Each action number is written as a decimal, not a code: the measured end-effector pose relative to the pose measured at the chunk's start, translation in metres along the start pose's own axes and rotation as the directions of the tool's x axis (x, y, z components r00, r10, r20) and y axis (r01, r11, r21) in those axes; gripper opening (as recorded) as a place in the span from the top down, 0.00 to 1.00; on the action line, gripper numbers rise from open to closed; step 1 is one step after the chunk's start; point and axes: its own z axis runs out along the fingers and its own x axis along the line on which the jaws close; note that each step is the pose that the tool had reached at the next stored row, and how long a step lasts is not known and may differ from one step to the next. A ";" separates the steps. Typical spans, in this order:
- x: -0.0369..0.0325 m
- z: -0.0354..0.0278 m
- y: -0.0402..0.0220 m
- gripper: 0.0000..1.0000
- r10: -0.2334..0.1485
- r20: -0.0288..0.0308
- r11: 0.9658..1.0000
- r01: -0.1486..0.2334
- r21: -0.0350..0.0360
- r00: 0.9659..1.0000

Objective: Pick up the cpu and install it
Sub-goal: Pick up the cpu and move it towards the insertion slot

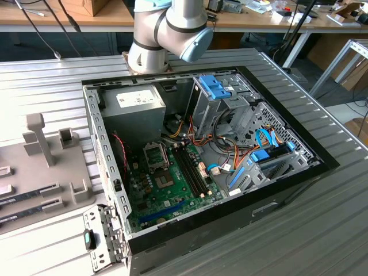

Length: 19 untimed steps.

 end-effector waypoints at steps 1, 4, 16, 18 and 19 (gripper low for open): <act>-0.0001 -0.0015 0.0001 0.53 0.000 0.000 1.000 0.000 0.000 1.000; -0.0002 -0.0049 0.0002 0.53 0.000 0.000 1.000 0.000 0.000 1.000; -0.0010 -0.0219 0.0008 0.53 0.000 0.000 1.000 0.000 0.000 1.000; -0.0011 -0.0256 0.0009 0.53 0.000 0.000 1.000 0.000 0.000 1.000; -0.0012 -0.0265 0.0009 0.53 0.000 0.000 1.000 0.000 0.000 1.000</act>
